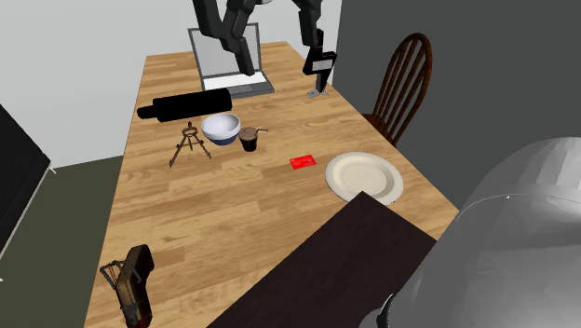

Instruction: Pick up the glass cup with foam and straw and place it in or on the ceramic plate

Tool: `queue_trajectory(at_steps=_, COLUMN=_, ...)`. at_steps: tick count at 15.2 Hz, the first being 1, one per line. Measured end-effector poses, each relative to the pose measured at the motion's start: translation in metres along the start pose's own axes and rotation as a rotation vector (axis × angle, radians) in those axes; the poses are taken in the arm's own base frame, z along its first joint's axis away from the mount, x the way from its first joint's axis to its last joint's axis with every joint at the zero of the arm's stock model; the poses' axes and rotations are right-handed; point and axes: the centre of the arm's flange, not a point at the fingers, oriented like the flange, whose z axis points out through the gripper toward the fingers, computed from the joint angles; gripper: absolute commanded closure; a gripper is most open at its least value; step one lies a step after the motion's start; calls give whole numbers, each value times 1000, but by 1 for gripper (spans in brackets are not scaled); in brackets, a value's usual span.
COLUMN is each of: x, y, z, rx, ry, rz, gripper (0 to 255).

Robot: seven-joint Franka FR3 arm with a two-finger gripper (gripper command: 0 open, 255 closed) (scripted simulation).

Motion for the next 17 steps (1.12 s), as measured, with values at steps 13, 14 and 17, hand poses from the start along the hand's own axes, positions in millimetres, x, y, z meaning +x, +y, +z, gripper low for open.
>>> queue_trajectory(at_steps=13, x=115, y=37, z=85, rx=11, ry=-16, rz=-28, gripper=0)
queue_trajectory(at_steps=14, x=125, y=37, z=90, rx=12, ry=-18, rz=-30, gripper=0)
queue_trajectory(at_steps=17, x=154, y=45, z=111, rx=14, ry=-21, rz=-38, gripper=0)
